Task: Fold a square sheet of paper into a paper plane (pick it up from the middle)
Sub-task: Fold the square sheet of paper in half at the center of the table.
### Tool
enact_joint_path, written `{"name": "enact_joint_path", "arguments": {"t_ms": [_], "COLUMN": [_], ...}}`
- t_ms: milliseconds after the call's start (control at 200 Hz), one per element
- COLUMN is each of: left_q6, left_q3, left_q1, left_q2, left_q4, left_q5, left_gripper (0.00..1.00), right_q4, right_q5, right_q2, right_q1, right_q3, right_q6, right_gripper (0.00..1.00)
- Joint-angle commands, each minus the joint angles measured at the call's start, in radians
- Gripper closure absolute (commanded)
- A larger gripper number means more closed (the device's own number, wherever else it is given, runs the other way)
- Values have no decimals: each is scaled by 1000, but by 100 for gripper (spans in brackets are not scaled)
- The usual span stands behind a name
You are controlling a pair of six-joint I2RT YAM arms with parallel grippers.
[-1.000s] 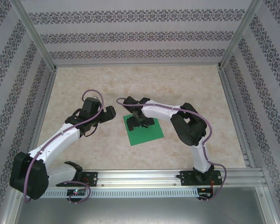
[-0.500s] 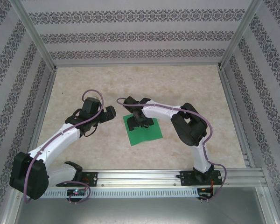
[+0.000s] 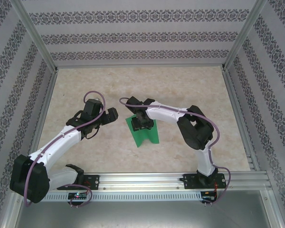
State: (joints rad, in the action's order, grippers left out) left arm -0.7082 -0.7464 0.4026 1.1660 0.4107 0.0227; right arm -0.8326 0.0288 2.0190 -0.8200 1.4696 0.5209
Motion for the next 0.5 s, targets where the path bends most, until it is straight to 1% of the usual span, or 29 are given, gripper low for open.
{"name": "enact_joint_path", "arguments": {"t_ms": [0, 45, 80, 160, 220, 325, 495], "left_q6": [19, 17, 16, 19, 19, 18, 23], "left_q3": [-33, -34, -33, -36, -41, -48, -62], "left_q1": [14, 15, 14, 14, 15, 15, 15], "left_q2": [-17, -18, -21, -24, -26, -28, -27], "left_q4": [-1, 0, 2, 5, 8, 5, 7], "left_q5": [-6, -6, -6, -5, -6, -10, -23], "left_gripper": [0, 0, 0, 0, 0, 0, 0], "right_q4": [64, 89, 113, 204, 308, 543, 817], "right_q5": [-39, -56, -76, -151, -213, -305, -342], "right_q2": [-99, -121, -139, -186, -224, -274, -307], "right_q1": [15, 20, 26, 40, 58, 92, 143], "right_q3": [-7, -18, -29, -69, -118, -237, -394], "right_q6": [37, 56, 69, 114, 170, 306, 468], "right_gripper": [48, 49, 51, 52, 52, 52, 52]}}
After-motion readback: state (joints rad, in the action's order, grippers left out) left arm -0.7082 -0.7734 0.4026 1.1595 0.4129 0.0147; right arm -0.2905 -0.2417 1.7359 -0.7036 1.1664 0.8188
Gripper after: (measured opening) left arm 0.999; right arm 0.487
